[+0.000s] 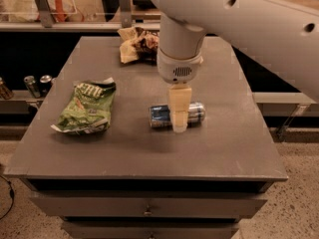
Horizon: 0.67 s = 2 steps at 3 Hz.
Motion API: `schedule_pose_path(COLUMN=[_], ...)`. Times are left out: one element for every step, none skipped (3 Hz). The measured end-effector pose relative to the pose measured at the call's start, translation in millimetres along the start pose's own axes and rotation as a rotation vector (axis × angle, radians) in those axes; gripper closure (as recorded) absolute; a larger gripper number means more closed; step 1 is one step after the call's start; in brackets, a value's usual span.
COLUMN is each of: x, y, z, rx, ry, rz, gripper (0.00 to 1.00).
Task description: Place redbull can upright
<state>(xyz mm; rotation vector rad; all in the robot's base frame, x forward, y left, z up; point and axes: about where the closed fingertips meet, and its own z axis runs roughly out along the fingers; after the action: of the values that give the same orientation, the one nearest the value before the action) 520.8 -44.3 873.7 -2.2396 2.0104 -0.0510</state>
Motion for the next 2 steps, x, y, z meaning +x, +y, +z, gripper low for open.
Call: schedule_pose_path(x=[-8.2, -10.0], y=[1.4, 4.3], z=[11.6, 22.4], rx=[-0.001, 0.003], ry=[0.001, 0.028], rz=[-0.023, -0.029], gripper=[0.00, 0.00])
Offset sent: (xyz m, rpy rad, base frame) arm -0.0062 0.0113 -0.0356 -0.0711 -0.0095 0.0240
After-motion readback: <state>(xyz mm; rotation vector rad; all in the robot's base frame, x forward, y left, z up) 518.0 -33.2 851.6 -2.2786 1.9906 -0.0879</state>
